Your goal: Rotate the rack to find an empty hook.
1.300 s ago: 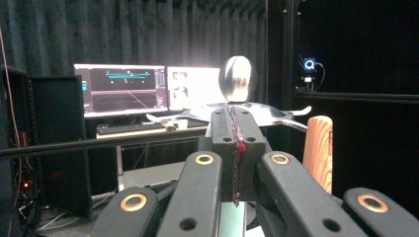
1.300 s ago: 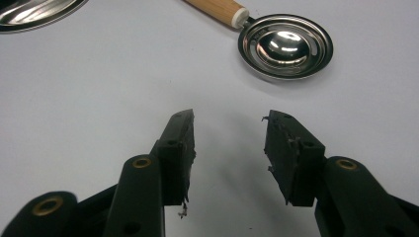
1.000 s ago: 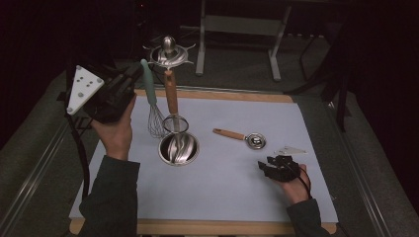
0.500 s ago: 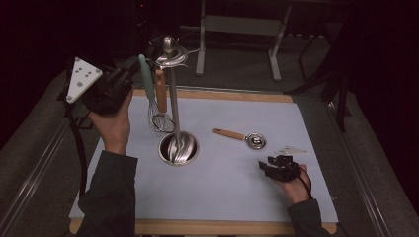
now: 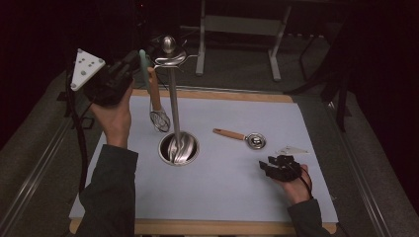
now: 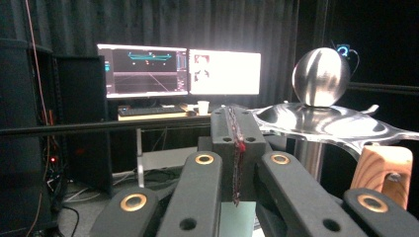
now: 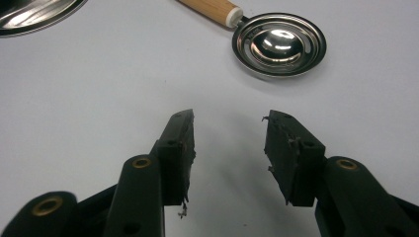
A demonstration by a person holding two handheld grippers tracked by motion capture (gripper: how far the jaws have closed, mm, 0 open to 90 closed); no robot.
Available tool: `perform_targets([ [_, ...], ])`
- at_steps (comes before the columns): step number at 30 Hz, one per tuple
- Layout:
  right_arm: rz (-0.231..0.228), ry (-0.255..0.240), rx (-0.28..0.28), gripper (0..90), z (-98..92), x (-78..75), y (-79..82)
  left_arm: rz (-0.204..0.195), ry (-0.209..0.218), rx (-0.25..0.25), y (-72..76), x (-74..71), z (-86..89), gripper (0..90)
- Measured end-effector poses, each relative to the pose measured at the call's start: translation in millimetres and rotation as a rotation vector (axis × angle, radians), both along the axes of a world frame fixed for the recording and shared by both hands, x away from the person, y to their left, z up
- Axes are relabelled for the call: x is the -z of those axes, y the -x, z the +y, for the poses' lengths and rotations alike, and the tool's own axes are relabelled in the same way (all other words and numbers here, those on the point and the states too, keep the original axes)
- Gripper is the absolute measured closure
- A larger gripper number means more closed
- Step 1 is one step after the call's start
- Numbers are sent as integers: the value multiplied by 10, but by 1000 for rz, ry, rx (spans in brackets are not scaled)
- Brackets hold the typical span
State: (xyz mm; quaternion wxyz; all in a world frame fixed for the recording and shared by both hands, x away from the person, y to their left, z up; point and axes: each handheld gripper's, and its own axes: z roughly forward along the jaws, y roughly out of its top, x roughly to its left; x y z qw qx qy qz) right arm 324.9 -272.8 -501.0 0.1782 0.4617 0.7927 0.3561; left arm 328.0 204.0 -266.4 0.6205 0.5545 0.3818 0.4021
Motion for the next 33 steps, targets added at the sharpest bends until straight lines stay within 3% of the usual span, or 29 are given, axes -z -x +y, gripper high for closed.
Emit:
perform_targets([
  [20, 5, -1, 3, 541, -13, 11, -4, 16, -31, -16, -67, -12, -4, 898],
  [27, 7, -3, 5, 541, -22, 18, -6, 22, -63, -22, -17, 38, 43, 893],
  [33, 8, 3, 3, 541, -16, 28, -7, 41, -93, -35, 65, 179, 95, 888],
])
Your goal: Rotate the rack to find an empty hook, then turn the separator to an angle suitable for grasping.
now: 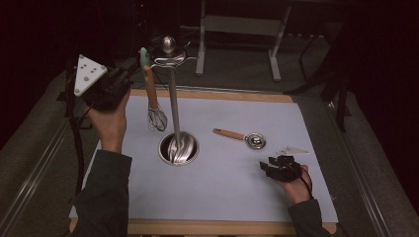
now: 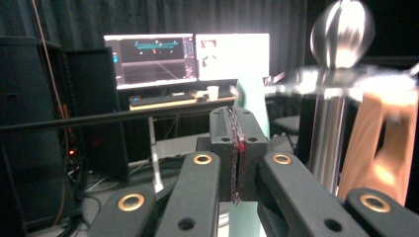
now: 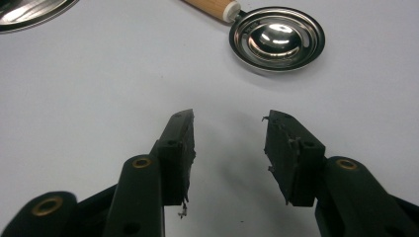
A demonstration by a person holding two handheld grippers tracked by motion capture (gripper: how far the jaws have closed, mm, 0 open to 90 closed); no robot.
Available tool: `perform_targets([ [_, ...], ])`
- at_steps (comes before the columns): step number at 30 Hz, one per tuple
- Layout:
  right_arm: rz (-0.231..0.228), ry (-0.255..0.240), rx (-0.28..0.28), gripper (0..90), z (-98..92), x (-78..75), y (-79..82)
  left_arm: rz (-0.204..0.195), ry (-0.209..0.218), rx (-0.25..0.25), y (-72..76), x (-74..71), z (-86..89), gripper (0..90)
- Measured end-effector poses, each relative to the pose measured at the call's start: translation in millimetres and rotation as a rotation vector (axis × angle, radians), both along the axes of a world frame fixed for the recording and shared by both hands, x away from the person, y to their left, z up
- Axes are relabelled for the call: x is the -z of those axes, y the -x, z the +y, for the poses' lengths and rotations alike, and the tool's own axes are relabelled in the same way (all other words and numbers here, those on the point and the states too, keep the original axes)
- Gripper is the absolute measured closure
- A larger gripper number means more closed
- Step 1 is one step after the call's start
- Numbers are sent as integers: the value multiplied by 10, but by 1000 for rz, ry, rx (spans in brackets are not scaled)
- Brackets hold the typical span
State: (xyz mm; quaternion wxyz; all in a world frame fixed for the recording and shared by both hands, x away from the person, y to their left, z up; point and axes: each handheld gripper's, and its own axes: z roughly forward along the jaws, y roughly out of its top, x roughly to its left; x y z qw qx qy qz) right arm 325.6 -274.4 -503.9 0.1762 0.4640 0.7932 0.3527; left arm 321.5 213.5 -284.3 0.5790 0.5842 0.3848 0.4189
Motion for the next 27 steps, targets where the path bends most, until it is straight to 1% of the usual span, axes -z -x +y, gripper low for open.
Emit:
perform_targets([
  [4, 2, 1, -1, 541, 6, 2, 2, 24, 8, -5, 39, 126, 58, 889],
  [6, 2, 1, 0, 541, 6, 4, 2, 39, 0, -9, 57, 188, 78, 889],
  [8, 3, 2, 0, 541, 8, 6, 2, 53, 2, -5, 74, 253, 94, 889],
  [10, 3, 2, -1, 541, 11, 5, 2, 69, -17, -8, 87, 327, 103, 888],
  [13, 1, 0, -2, 541, 14, -2, 7, 96, -28, -13, 116, 467, 122, 881],
  [15, -1, 0, -2, 541, 14, -6, 7, 119, -25, -15, 136, 574, 147, 880],
  [19, 2, -2, -1, 541, 13, -4, 4, 148, 13, -14, 189, 809, 207, 872],
  [22, 3, 1, -5, 541, 18, 5, 0, 185, 15, -16, 227, 1004, 219, 864],
  [23, 5, 3, -6, 541, 22, 5, 1, 200, 5, -14, 244, 1074, 219, 858],
  [27, 2, 4, -11, 540, 36, 0, 1, 250, 12, -9, 302, 1379, 205, 847],
])
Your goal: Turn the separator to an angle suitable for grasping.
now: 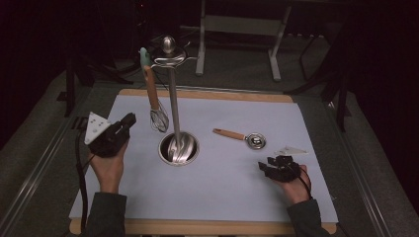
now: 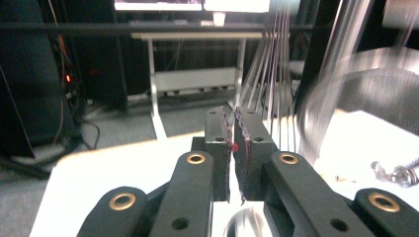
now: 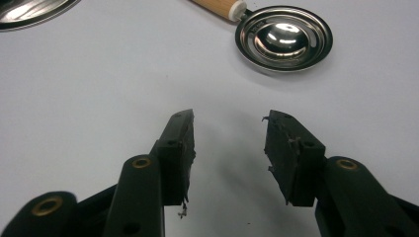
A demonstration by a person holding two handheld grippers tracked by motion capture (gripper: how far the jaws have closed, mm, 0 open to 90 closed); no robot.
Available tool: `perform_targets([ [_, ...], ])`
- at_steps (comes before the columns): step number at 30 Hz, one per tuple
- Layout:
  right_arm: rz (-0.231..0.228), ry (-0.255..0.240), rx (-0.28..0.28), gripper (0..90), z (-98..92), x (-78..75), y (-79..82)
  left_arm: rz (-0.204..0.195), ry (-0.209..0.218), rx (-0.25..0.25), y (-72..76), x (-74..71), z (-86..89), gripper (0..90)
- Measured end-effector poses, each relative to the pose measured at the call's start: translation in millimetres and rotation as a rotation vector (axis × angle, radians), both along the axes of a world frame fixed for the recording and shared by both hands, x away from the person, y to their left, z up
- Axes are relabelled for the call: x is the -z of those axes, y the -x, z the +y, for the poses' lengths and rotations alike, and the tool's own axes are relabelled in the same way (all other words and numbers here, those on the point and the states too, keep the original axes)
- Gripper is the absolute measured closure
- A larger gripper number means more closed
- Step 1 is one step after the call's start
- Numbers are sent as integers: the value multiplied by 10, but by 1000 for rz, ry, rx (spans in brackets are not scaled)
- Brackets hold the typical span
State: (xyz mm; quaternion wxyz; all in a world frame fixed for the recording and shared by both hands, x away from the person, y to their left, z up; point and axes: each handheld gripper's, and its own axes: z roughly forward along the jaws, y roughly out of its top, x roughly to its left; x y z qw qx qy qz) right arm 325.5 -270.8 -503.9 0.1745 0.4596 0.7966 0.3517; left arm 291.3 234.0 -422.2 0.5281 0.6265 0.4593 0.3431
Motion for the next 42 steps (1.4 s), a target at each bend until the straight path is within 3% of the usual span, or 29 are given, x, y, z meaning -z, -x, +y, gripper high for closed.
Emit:
perform_targets([
  [7, 5, 3, -1, 540, 9, 9, -2, 118, -13, 32, 38, 483, -41, 833],
  [17, 9, 6, -1, 540, 12, 23, -5, 246, -60, 78, 57, 934, -120, 813],
  [23, 6, 4, 2, 540, -1, 19, -9, 315, -87, 107, -1, 1080, -165, 800],
  [30, 6, 13, 3, 540, 5, 23, -8, 356, -112, 110, -51, 1158, -171, 779],
  [33, 10, 17, 2, 540, 17, 33, -10, 355, -95, 105, -50, 1161, -153, 770],
  [42, -7, 56, -13, 541, 115, 6, -88, 365, -131, 98, -55, 1173, -188, 759],
])
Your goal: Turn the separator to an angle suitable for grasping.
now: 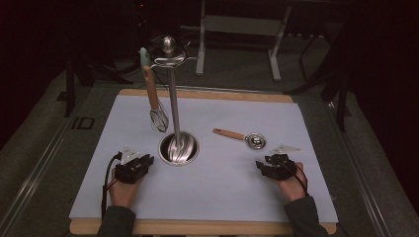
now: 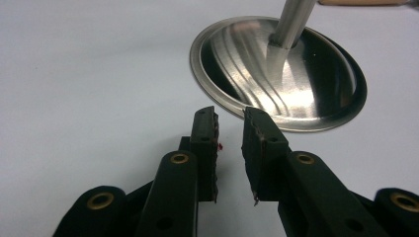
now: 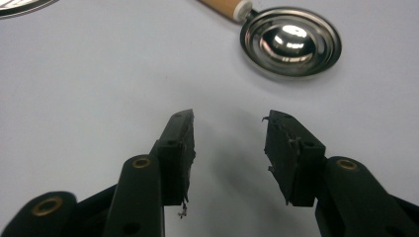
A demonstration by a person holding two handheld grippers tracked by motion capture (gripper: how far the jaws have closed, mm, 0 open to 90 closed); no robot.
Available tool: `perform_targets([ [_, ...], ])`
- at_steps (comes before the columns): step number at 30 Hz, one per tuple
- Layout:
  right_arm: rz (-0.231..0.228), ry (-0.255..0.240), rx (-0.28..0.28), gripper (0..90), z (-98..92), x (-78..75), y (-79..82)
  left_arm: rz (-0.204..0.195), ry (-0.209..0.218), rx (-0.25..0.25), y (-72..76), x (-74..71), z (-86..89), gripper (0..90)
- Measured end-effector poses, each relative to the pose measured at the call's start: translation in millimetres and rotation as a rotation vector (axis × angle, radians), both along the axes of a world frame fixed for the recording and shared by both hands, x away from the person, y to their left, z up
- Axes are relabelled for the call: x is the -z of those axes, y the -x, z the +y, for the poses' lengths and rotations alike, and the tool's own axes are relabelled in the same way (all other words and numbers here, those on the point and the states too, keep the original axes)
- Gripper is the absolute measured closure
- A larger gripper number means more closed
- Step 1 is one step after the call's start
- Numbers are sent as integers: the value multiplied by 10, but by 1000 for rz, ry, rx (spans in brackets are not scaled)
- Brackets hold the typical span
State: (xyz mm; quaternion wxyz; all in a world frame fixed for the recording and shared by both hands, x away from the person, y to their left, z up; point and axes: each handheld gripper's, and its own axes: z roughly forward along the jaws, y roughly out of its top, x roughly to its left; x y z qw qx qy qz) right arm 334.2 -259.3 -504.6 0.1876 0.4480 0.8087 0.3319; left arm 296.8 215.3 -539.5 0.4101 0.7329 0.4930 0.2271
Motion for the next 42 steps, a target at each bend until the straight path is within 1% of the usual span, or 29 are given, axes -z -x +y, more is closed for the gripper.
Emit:
perform_targets([
  [5, -13, 13, -16, 544, 75, -47, -123, -3, -24, 0, 2, 4, -26, 759],
  [8, -13, 34, -28, 548, 125, -69, -229, -1, -19, -2, 3, 3, -19, 759],
  [9, -21, 41, -34, 549, 133, -77, -273, -1, -14, -2, 2, 3, -16, 759],
  [15, -33, 45, -40, 571, 188, -129, -513, -1, -14, -1, 3, 4, -18, 757],
  [17, -34, 53, -43, 612, 215, -132, -601, -1, -17, 0, 3, 3, -20, 757],
  [19, -34, 67, -52, 629, 245, -128, -698, 0, -17, 1, 2, 4, -20, 756],
  [23, -27, 81, -47, 689, 307, -113, -883, -2, -17, 1, 3, 4, -21, 756],
  [25, -34, 90, -40, 761, 345, -113, -964, -3, -20, 3, 4, 4, -22, 757],
  [27, -25, 87, -31, 830, 374, -119, -1051, -4, -19, 3, 5, 3, -22, 757],
  [29, -13, 98, -27, 865, 412, -121, -1131, -4, -16, 4, 5, 3, -19, 757],
  [32, 10, 121, -29, 880, 477, -99, -1233, -6, -10, 5, 6, 3, -16, 756],
  [36, 46, 151, -32, 882, 556, -15, -1336, -6, -8, 5, 5, 4, -15, 757],
  [39, 74, 168, -23, 886, 588, 43, -1378, -6, -8, 6, 6, 3, -14, 756],
  [42, 100, 179, -19, 896, 591, 85, -1377, -7, -10, 8, 6, 4, -15, 757],
])
